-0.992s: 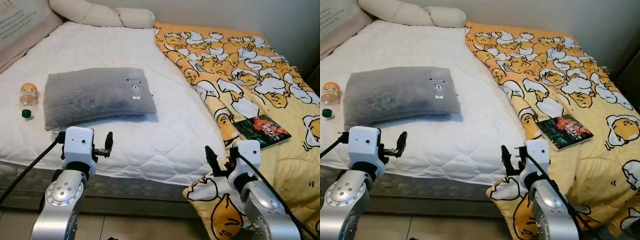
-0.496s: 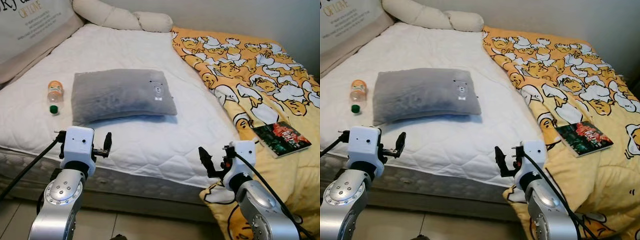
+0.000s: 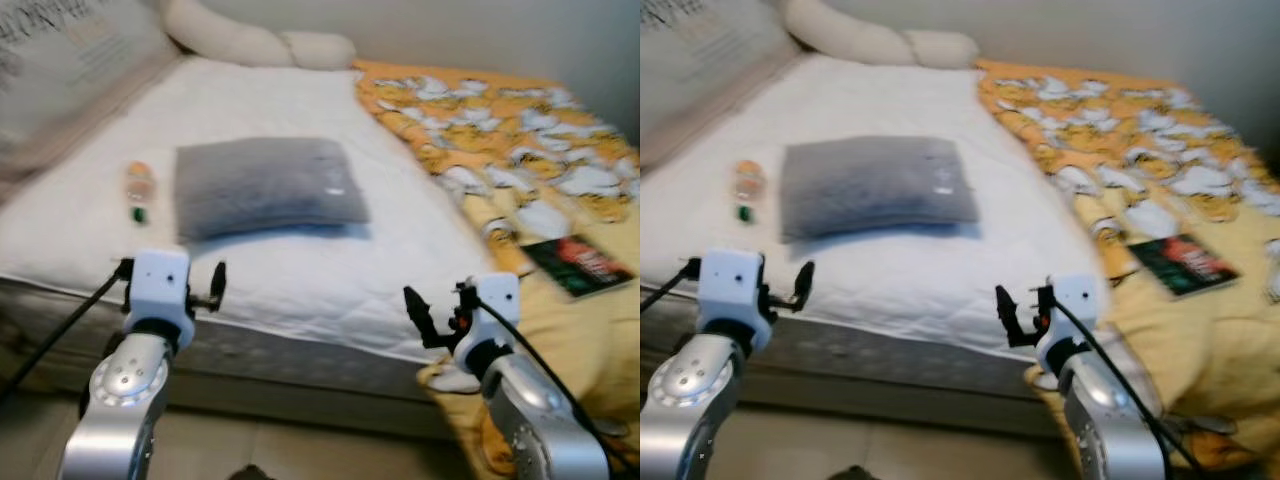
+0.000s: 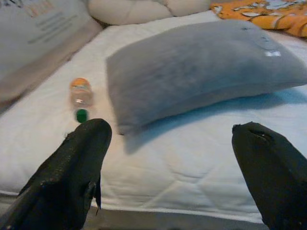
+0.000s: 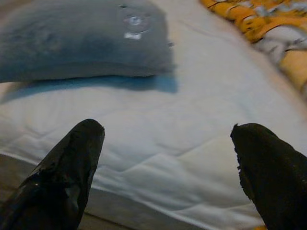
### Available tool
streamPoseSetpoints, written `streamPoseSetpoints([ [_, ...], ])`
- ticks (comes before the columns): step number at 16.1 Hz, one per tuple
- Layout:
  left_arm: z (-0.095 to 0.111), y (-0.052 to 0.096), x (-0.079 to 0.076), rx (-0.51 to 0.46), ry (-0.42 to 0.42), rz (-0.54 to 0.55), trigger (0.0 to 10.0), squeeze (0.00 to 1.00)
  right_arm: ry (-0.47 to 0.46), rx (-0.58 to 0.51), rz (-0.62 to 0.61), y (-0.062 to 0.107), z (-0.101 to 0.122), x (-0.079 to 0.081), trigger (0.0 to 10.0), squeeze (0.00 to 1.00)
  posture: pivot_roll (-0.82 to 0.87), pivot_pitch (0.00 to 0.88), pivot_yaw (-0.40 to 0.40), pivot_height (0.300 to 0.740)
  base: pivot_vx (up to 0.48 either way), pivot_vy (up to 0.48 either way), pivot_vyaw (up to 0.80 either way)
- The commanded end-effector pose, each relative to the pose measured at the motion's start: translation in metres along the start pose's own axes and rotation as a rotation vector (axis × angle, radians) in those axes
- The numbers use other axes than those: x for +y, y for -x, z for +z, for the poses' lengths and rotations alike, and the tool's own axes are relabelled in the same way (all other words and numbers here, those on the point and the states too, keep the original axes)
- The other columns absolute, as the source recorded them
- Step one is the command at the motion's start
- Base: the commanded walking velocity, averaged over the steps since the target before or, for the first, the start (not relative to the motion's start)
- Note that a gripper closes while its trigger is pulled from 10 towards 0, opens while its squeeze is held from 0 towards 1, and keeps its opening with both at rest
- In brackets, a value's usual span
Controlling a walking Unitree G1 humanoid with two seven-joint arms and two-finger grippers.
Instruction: Clean up the room
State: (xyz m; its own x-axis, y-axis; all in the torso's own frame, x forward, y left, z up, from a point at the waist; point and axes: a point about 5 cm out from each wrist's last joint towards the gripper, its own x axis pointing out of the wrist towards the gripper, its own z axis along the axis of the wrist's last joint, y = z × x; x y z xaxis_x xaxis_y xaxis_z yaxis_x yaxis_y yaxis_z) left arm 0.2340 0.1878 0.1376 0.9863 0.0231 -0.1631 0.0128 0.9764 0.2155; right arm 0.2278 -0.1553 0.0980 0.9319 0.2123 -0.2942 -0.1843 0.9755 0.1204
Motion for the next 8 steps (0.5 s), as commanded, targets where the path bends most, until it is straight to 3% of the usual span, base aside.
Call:
streamPoseSetpoints([
  [1, 0.0038, -0.0005, 0.0015, -0.009, -0.006, 0.002, 10.0, 1.0, -0.017, 0.007, 0.002, -0.0004, 0.0006, 0.0011, 10.0, 0.0, -0.01, 0.0, -0.05, 0.74, 0.0, 0.326, 0.0],
  [8, 0.0026, 0.0007, 0.001, -0.001, 0.0, 0.007, 10.0, 1.0, -0.039, 0.018, 0.025, 0.0009, -0.0008, 0.0039, 10.0, 0.0, 0.0, 0.0, -0.053, 0.74, 0.0, 0.327, 0.0],
])
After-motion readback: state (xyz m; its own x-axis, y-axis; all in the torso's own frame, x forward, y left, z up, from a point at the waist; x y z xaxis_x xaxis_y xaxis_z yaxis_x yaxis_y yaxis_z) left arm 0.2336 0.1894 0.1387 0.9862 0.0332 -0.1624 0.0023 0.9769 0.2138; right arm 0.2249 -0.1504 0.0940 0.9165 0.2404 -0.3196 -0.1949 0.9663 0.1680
